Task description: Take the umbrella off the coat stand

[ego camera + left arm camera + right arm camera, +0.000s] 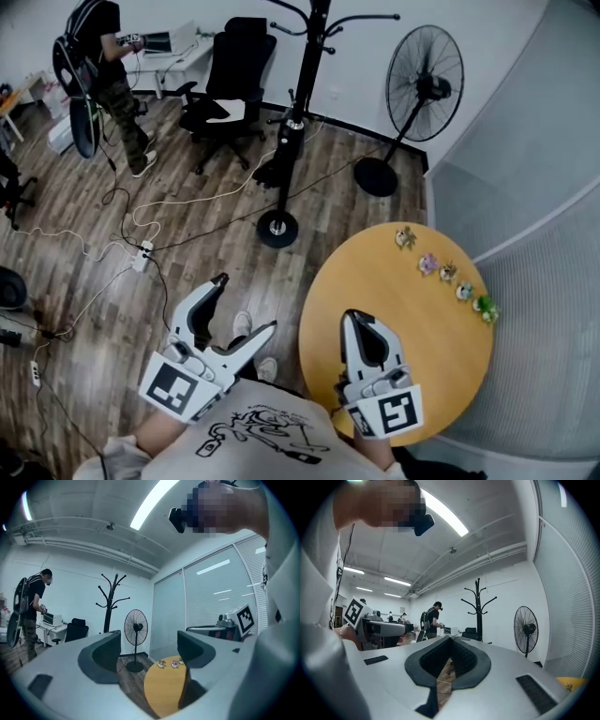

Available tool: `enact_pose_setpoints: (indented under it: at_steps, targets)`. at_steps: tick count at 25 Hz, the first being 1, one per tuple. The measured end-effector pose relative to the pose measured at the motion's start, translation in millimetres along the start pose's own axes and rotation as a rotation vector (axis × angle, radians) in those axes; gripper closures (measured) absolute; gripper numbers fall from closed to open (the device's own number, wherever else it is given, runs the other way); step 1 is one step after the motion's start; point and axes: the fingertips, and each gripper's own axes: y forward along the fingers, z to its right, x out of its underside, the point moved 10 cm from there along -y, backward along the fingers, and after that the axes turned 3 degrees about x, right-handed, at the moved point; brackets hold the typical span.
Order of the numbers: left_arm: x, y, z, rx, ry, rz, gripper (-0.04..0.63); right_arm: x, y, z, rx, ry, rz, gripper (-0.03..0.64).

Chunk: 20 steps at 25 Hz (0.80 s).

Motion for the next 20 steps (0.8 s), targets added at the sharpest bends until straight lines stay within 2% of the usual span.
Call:
enact_pose_setpoints:
  at_steps: [4, 9, 20]
  targets:
    - [1, 8, -4, 0.003, -0.01, -0.005, 0.218, 2, 9, 8, -0.003, 0.001, -0.002, 0.603]
    - [2, 17, -20, -0.009, 0.02, 0.012, 0.218, 6, 28, 10, -0.015, -0.004, -0.001, 0.603]
    - [-4, 39, -61, 0.006, 0.0, 0.022, 0.218, -3, 76, 16, -0.02, -0.025, -0.003, 0.603]
